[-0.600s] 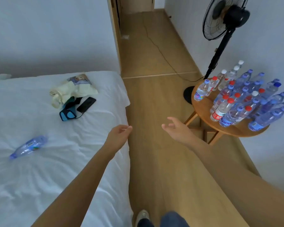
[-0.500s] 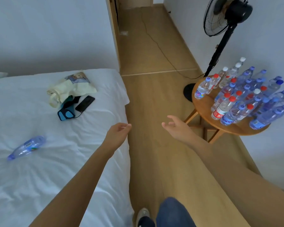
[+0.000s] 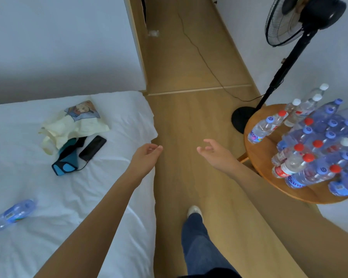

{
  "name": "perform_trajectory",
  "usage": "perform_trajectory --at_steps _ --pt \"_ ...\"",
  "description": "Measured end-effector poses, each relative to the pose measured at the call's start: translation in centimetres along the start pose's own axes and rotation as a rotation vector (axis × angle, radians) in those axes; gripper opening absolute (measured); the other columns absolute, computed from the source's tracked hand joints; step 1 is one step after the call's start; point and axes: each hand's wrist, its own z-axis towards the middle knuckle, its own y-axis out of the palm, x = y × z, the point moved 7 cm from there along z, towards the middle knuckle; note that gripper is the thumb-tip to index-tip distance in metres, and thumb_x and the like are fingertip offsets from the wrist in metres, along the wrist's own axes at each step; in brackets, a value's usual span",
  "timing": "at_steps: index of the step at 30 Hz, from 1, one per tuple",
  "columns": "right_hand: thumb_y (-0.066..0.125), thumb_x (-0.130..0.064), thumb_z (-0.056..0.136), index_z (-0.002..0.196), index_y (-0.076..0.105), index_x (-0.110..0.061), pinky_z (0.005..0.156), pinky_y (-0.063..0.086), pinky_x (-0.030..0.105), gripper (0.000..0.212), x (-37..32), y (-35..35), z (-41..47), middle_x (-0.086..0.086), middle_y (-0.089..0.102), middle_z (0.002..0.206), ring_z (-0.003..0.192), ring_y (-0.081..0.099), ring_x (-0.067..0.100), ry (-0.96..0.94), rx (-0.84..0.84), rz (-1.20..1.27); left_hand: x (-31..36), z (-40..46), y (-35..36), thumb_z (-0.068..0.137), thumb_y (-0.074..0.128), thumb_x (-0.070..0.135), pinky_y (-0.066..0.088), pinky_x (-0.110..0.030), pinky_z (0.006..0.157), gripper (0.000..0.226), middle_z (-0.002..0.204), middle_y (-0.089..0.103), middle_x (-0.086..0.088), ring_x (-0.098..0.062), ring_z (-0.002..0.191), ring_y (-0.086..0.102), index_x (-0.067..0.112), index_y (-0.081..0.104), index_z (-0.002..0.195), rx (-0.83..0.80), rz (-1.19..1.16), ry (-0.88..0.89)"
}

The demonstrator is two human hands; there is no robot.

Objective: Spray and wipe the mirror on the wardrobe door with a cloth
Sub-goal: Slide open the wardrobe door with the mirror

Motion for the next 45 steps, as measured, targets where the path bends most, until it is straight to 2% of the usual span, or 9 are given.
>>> perform_trajectory --at_steps 12,16,21,23,26,30,36,41,45 --pt "0.047 -0.047 0.098 0.148 0.032 -0.024 0.108 0.038 0.039 0.056 -8.6 -9.7 19.8 0.004 0.042 0.146 0.129 0.045 0.02 0.001 -0.03 0.001 12.8 19.4 0.0 0.099 0.049 0.039 0.037 -0.026 0.086 0.037 0.119 0.054 0.006 -0.011 0.107 0.05 0.019 0.055 0.129 0.018 -0.003 0.002" --pt "0.047 -0.046 0.098 0.147 0.033 -0.024 0.104 0.04 0.033 0.056 -11.2 -11.7 27.1 0.003 0.042 0.146 0.127 0.046 0.018 0.008 -0.019 0.011 15.4 27.5 -0.6 0.1 0.049 0.038 0.039 -0.019 0.074 0.037 0.123 0.057 0.003 -0.013 0.108 0.054 0.017 0.056 0.13 -0.018 -0.005 0.0" --pt "0.046 -0.048 0.098 0.147 0.033 -0.026 0.107 0.039 0.039 0.055 -16.1 -15.2 37.7 0.002 0.042 0.146 0.128 0.046 0.019 0.061 0.019 0.034 20.4 39.1 -3.3 0.099 0.05 0.037 0.038 -0.025 0.084 0.037 0.124 0.059 -0.001 -0.016 0.112 0.055 0.016 0.056 0.129 -0.046 0.004 0.018" --pt "0.047 -0.048 0.097 0.146 0.035 -0.026 0.105 0.04 0.038 0.054 -18.8 -16.8 41.3 0.002 0.043 0.145 0.124 0.048 0.019 0.077 0.046 0.047 23.1 43.2 -4.4 0.099 0.05 0.037 0.038 -0.022 0.08 0.036 0.122 0.06 0.0 -0.015 0.111 0.056 0.016 0.057 0.127 -0.065 0.004 0.022" --pt "0.047 -0.046 0.098 0.145 0.036 -0.026 0.091 0.042 0.031 0.053 -22.3 -19.0 46.5 0.001 0.044 0.144 0.11 0.052 0.016 0.069 0.071 0.06 27.0 49.0 -5.6 0.098 0.053 0.037 0.038 -0.02 0.072 0.035 0.118 0.062 0.0 -0.014 0.109 0.057 0.016 0.061 0.124 -0.077 0.003 0.04" --pt "0.047 -0.047 0.098 0.144 0.037 -0.027 0.09 0.038 0.029 0.052 -25.2 -21.6 52.5 0.001 0.046 0.143 0.119 0.05 0.017 0.073 0.075 0.097 31.3 55.5 -6.5 0.097 0.054 0.036 0.04 -0.024 0.077 0.029 0.114 0.064 0.0 -0.015 0.107 0.058 0.018 0.063 0.119 -0.092 0.0 0.045" --pt "0.049 -0.047 0.097 0.144 0.038 -0.025 0.092 0.039 0.029 0.053 -28.3 -26.5 62.7 0.001 0.047 0.142 0.119 0.049 0.016 0.075 0.079 0.112 37.1 66.0 -6.4 0.098 0.053 0.037 0.037 -0.026 0.084 0.023 0.111 0.06 0.004 -0.014 0.106 0.056 0.023 0.06 0.114 -0.097 0.001 0.032" --pt "0.049 -0.044 0.098 0.144 0.038 -0.021 0.087 0.038 0.026 0.053 -32.2 -32.8 73.9 0.003 0.049 0.14 0.122 0.05 0.017 0.018 0.096 0.076 43.9 76.9 -5.6 0.098 0.053 0.034 0.037 -0.027 0.086 0.028 0.109 0.058 0.004 -0.013 0.101 0.052 0.018 0.062 0.119 -0.056 0.0 0.044" --pt "0.053 -0.042 0.096 0.141 0.042 -0.021 0.098 0.04 0.03 0.051 -35.5 -38.2 82.5 0.005 0.052 0.137 0.124 0.05 0.021 0.031 0.113 0.076 50.3 85.0 -5.0 0.097 0.056 0.029 0.038 -0.023 0.079 0.02 0.104 0.059 0.003 -0.015 0.101 0.054 0.018 0.064 0.112 -0.028 -0.006 0.036"
